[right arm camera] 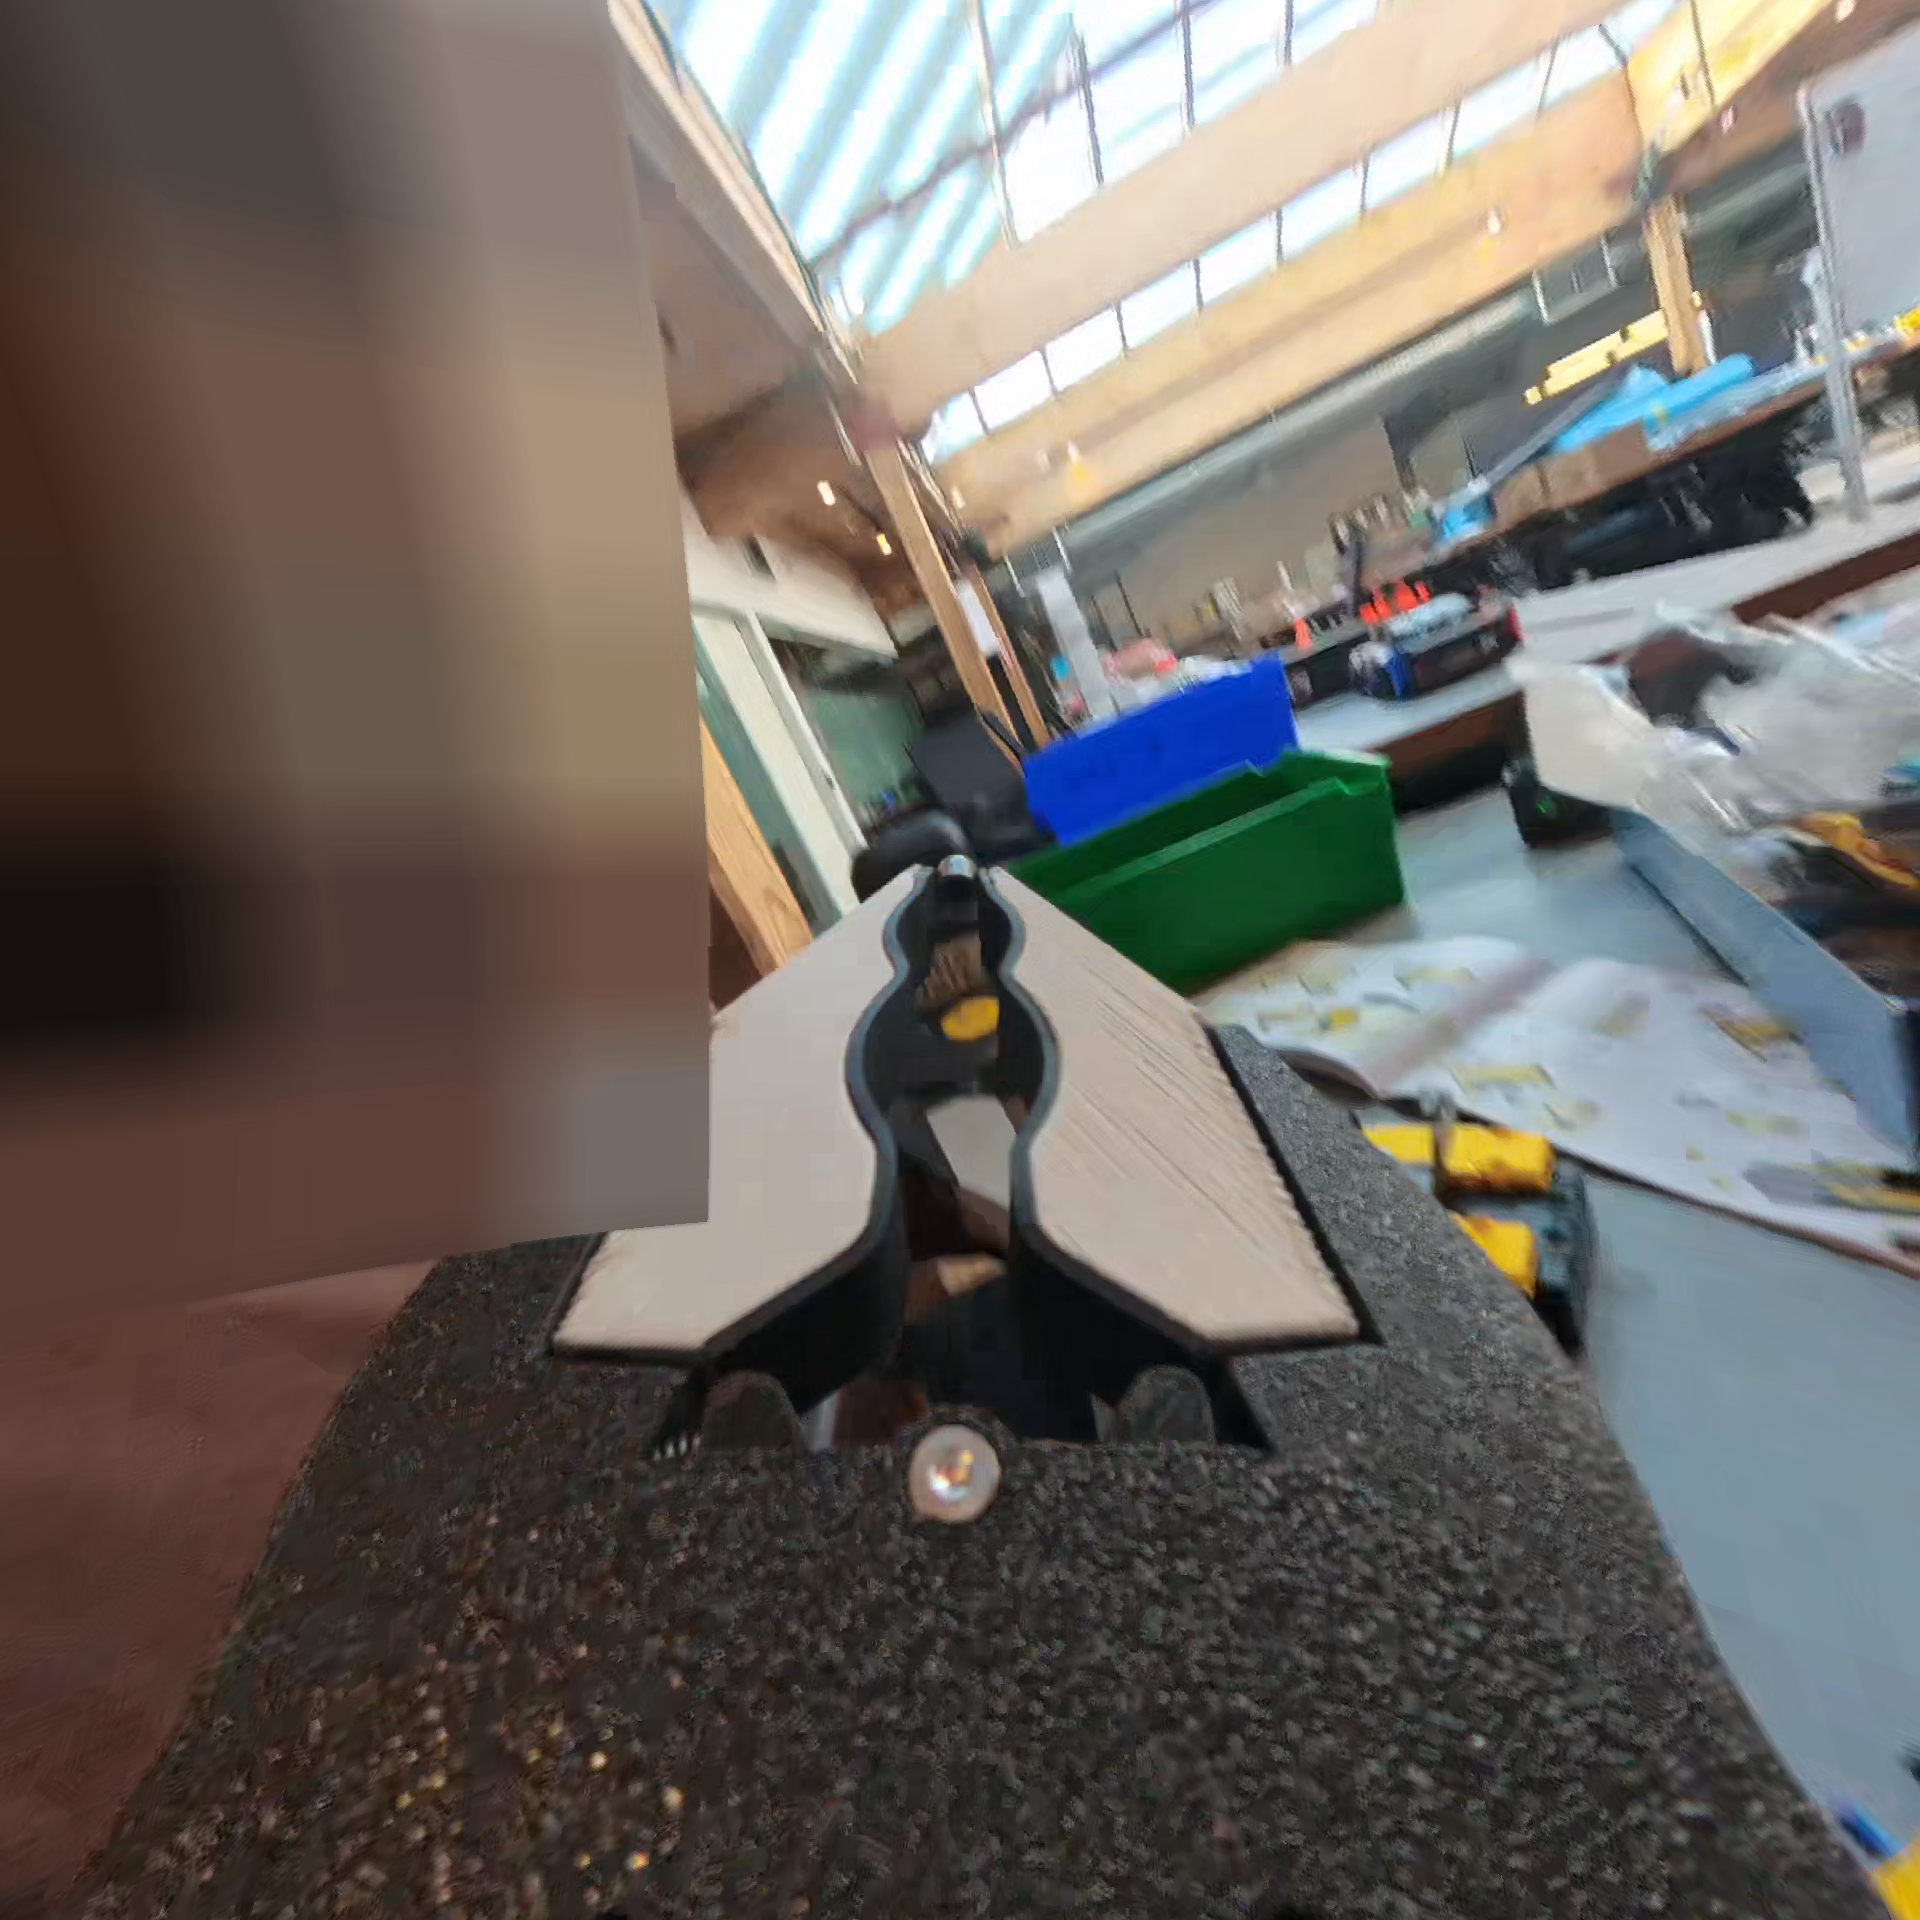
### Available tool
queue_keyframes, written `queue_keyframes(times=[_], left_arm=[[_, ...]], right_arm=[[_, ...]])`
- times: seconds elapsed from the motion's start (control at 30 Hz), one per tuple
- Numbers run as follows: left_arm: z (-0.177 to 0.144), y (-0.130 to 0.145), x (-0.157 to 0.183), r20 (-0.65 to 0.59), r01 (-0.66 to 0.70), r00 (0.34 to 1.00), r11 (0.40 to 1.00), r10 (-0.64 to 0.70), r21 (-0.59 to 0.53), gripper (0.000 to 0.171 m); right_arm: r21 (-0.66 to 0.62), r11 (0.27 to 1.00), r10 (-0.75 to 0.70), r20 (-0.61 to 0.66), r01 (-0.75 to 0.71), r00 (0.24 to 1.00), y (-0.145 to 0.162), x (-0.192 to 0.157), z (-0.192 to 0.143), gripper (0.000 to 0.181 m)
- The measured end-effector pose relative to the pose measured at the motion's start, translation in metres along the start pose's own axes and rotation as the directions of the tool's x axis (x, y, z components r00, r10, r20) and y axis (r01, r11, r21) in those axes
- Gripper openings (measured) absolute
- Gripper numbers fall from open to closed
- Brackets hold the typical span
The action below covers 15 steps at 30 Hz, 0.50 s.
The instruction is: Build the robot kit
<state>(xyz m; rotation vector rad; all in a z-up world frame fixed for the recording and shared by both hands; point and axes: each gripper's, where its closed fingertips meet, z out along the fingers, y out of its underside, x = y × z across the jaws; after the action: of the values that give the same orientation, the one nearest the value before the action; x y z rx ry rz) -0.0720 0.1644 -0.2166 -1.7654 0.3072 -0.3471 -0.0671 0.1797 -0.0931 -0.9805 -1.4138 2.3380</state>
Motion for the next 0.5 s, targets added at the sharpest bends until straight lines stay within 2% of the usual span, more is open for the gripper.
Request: queue_keyframes(times=[0.03, 0.1, 0.17, 0.5], left_arm=[[0.001, 0.003, -0.001, 0.002, -0.003, 1.000, 1.000, 0.003, -0.016, 0.014], [0.004, 0.008, 0.002, -0.023, 0.020, 1.000, 0.999, -0.021, -0.041, 0.017], [0.007, 0.010, 0.007, -0.054, 0.054, 0.997, 0.998, -0.056, -0.045, 0.020], [0.009, -0.004, 0.022, -0.113, 0.106, 0.988, 0.994, -0.104, 0.010, 0.019]], right_arm=[[-0.104, 0.993, -0.058, -0.045, 0.053, 0.997, 0.019, 0.003, -0.003, 0.007], [-0.254, 0.960, -0.152, -0.103, 0.122, 0.983, 0.047, 0.010, -0.013, 0.008], [-0.322, 0.936, -0.187, -0.115, 0.141, 0.976, 0.063, 0.012, -0.019, 0.008], [-0.366, 0.922, -0.177, -0.104, 0.128, 0.979, 0.092, 0.022, -0.023, 0.008]])
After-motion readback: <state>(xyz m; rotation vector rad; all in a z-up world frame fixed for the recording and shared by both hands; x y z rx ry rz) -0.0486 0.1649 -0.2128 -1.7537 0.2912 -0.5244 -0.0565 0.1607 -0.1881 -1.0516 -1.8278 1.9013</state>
